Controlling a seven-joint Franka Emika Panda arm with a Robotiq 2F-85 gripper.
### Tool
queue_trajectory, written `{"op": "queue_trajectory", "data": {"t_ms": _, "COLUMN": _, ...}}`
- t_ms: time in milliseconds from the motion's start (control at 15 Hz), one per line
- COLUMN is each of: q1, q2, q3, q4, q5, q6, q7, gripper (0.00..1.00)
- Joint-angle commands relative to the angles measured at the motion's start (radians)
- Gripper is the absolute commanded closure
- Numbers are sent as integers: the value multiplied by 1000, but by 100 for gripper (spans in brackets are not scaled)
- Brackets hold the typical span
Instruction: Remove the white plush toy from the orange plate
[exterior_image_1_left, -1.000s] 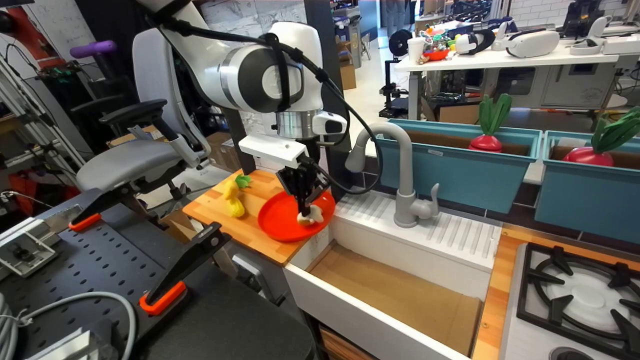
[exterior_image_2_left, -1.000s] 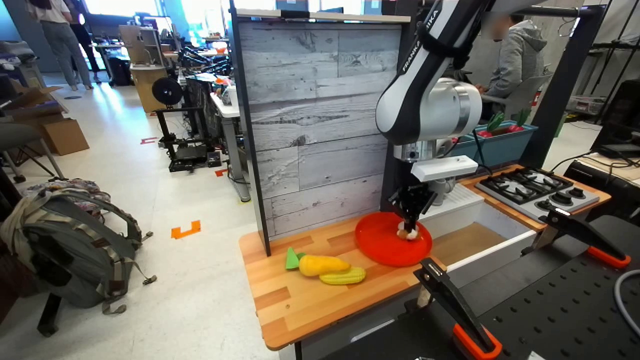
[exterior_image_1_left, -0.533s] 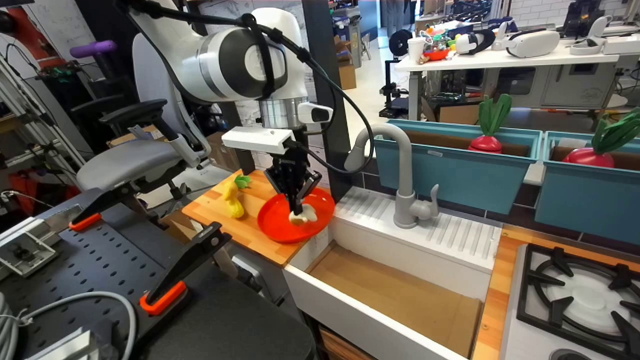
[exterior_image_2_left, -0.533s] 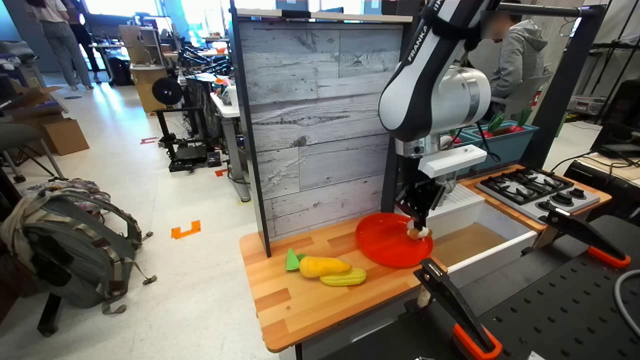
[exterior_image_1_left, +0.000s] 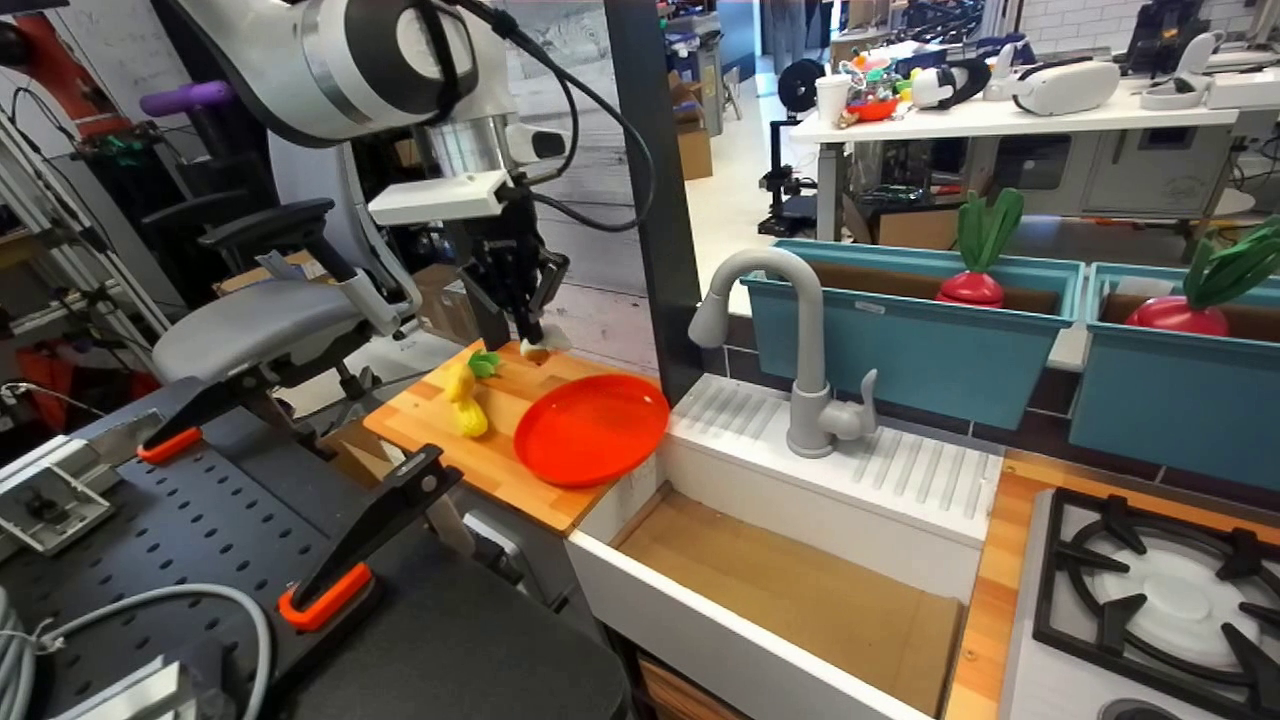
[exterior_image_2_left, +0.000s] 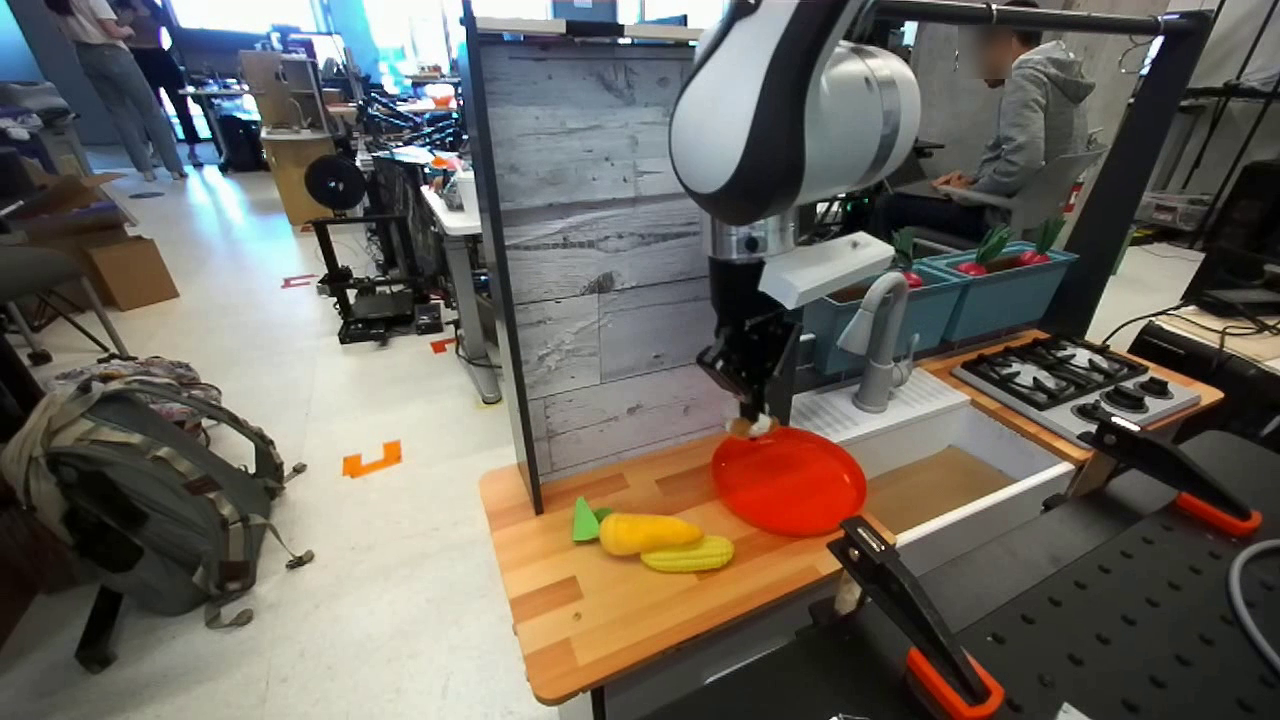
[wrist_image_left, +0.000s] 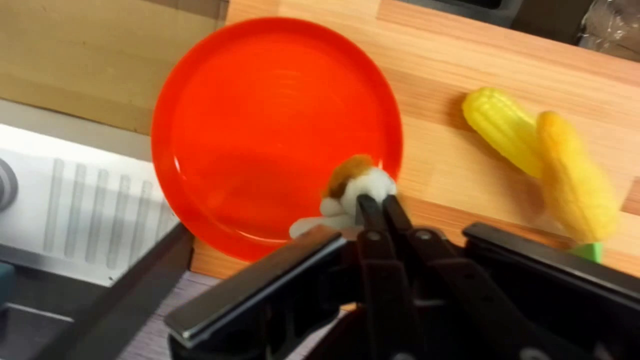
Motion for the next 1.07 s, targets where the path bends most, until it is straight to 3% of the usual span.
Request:
{"op": "queue_trajectory", "data": {"t_ms": 0, "q1": 22, "q2": -21, "q3": 43, "q4": 0, "q5": -33, "q6": 16, "q7": -55, "gripper": 99}}
{"op": "queue_trajectory", "data": {"t_ms": 333, "q1": 16, "q2": 36, "q3": 85, "q4": 77, "q5": -22, "q6": -33, "q7": -136, "gripper": 99}}
{"op": "queue_trajectory", "data": {"t_ms": 1000, "q1": 24, "q2": 208, "q3": 98, "q4": 258, "q5": -24, "q6": -106, "q7": -224, "gripper": 99}}
